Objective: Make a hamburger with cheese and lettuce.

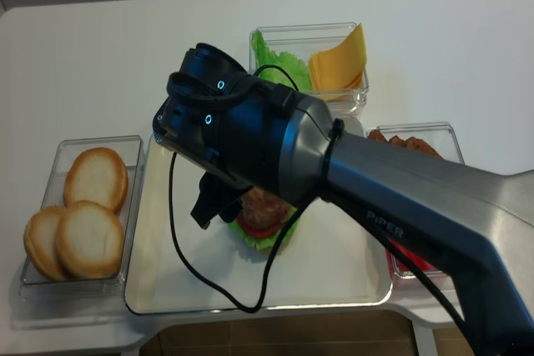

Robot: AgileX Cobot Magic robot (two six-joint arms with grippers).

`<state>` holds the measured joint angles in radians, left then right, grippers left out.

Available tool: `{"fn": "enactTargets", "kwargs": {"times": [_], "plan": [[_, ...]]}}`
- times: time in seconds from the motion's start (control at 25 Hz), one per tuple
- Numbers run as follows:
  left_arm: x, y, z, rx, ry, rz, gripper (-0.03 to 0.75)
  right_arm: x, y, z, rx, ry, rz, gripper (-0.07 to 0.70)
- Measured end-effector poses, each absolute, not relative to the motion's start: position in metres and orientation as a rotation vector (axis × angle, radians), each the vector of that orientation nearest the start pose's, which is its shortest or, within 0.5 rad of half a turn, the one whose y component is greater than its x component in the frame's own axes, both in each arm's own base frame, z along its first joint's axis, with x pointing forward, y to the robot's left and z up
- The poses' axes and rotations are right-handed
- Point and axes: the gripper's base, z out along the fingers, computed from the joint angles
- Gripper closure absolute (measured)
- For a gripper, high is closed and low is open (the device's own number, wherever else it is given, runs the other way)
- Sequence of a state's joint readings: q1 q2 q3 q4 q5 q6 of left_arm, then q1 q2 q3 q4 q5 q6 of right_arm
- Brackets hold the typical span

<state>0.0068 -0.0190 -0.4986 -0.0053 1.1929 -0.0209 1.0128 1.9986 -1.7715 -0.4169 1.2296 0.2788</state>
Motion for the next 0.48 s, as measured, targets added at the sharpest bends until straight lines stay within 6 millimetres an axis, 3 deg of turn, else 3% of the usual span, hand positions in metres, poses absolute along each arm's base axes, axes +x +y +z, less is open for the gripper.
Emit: {"fn": "enactTargets", "kwargs": {"times": [0.28, 0.48], "plan": [[-0.014, 0.0, 0.266, -0.03, 2.159, -0.008, 0.294, 0.254, 0.342, 0.275, -1.132, 2.469, -0.269, 0.125], [-0.014, -0.001, 0.266, -0.029, 2.159, -0.015, 0.294, 0.267, 0.335, 0.29, -1.084, 2.516, -0.13, 0.172]]}}
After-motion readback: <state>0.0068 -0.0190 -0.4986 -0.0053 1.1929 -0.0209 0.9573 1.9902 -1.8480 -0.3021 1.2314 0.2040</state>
